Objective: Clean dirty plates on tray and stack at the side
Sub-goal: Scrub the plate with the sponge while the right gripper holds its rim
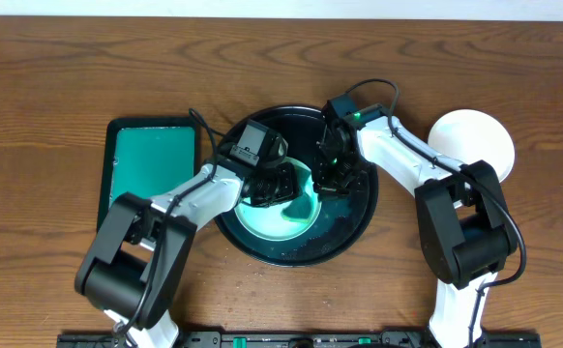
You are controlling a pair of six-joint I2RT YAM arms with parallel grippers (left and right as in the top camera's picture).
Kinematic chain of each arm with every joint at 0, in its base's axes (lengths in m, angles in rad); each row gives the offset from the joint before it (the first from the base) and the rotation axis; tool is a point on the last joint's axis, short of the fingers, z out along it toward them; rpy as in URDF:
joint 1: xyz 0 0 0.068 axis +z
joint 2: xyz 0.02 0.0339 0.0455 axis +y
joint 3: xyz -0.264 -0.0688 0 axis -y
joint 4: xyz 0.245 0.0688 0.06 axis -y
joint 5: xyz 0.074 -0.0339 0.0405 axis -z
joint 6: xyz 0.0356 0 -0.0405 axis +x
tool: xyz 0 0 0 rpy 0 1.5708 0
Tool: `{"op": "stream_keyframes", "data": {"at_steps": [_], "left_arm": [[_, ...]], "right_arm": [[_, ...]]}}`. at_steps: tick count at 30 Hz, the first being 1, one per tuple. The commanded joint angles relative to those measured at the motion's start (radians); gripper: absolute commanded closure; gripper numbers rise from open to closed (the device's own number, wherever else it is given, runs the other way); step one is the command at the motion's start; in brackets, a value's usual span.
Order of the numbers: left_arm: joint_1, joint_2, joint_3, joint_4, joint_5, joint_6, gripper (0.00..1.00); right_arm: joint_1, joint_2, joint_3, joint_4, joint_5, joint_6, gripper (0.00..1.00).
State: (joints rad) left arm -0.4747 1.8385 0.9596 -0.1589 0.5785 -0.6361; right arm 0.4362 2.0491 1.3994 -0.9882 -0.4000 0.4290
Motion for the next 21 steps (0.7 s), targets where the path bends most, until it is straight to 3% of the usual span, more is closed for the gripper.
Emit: {"op": "stream_keyframes", "data": {"at_steps": [1, 8, 21], "left_arm": [[-0.004, 0.088, -0.005, 0.050, -0.003, -0.051, 0.93], [0.043, 0.150, -0.005, 0.026, -0.076, -0.050, 0.93], [0.070, -0.007, -0.005, -0.254, -0.438, 0.029, 0.93]], "right_arm": [[0.010, 0.006, 0.005, -0.004, -0.027, 0.005, 0.98], [0.010, 0.006, 0.005, -0.023, -0.027, 0.005, 0.99], [0.010, 0.006, 0.005, -0.018, -0.026, 0.013, 0.98]]}}
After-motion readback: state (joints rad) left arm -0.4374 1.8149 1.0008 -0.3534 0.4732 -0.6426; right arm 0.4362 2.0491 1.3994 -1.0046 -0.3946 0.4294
